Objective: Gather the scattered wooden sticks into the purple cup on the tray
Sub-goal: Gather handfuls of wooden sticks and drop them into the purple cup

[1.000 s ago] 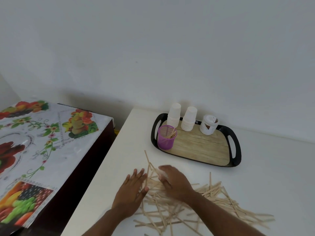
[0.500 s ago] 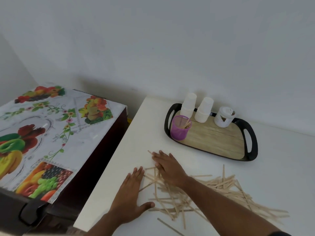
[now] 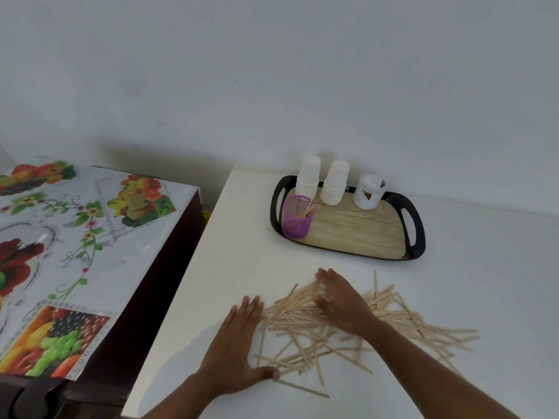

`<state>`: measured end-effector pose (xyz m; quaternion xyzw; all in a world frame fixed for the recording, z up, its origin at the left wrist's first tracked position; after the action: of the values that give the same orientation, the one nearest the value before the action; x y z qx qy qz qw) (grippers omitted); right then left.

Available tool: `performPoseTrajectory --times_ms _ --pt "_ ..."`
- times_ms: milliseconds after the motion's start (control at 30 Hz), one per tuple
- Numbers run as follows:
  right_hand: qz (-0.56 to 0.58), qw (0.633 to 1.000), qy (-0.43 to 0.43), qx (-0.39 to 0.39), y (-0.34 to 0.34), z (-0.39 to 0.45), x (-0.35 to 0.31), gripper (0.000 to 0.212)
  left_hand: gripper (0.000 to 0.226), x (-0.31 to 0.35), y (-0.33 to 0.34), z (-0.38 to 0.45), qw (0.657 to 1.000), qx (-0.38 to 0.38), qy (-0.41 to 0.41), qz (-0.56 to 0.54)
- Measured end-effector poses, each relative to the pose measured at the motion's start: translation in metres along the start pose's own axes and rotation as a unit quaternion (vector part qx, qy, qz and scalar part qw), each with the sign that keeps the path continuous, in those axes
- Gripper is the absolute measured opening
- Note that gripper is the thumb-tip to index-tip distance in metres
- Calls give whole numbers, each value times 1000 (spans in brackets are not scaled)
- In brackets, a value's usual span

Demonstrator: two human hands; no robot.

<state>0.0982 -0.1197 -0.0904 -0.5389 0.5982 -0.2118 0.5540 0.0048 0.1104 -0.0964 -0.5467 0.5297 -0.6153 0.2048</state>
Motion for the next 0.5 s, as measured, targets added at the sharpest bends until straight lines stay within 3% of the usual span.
performPoseTrajectory --times_ms 133,267,367,500 --pt "-105 994 -36 -19 28 -19 -19 76 141 24 13 7 999 -18 25 13" --pt "-111 994 -17 16 21 -37 -22 79 142 28 13 7 999 -17 27 11" --pt "-84 996 -40 -10 14 -44 -34 109 145 28 8 6 999 -18 45 3" --pt "-163 974 -114 -108 40 -52 -59 150 153 31 11 11 997 -33 58 29"
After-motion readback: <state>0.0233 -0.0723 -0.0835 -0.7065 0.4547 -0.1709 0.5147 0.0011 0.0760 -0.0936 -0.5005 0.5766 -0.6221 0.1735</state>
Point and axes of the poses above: each hand's wrist, its own z-axis towards the middle knuckle, its own y-axis out of the palm, x = y × z, the point moved 9 cm from there along z, towards the middle knuckle, and after that the axes turned 5 degrees about -x, right-handed, at the moved point
